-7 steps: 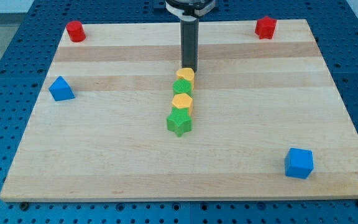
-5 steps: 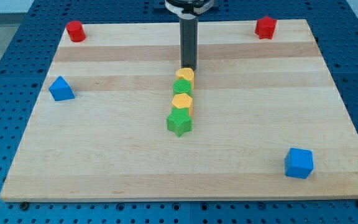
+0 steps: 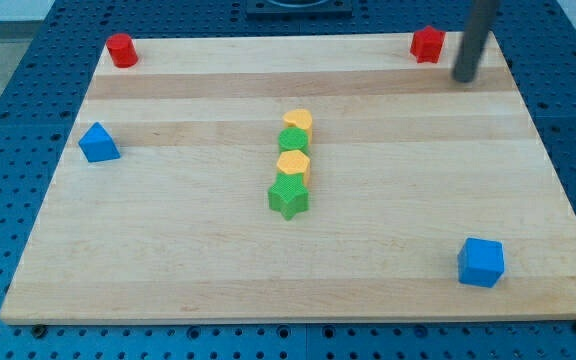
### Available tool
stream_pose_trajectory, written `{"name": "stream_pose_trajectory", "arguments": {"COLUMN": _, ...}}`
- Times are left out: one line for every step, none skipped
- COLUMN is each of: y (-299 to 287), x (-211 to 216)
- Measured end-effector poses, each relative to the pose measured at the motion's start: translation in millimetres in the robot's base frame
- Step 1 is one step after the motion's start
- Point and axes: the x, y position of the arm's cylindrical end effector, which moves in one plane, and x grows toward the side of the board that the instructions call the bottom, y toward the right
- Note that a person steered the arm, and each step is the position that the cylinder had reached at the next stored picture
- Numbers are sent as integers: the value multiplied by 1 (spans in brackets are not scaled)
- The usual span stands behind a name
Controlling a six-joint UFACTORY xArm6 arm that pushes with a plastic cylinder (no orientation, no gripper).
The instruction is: Slide the red star slightly towards the center of the board
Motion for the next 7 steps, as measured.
{"name": "stream_pose_trajectory", "arguments": {"y": 61, "x": -42}}
{"name": "stream_pose_trajectory", "arguments": {"y": 49, "x": -89}}
{"name": "stream_pose_trajectory", "arguments": {"y": -22, "x": -93}}
{"name": "stream_pose_trajectory", "arguments": {"y": -92, "x": -74}}
{"name": "stream_pose_trajectory", "arguments": {"y": -153, "x": -45}}
{"name": "stream_pose_trajectory", "arguments": {"y": -165, "x": -31}}
{"name": "stream_pose_trajectory", "arguments": {"y": -134, "x": -66}}
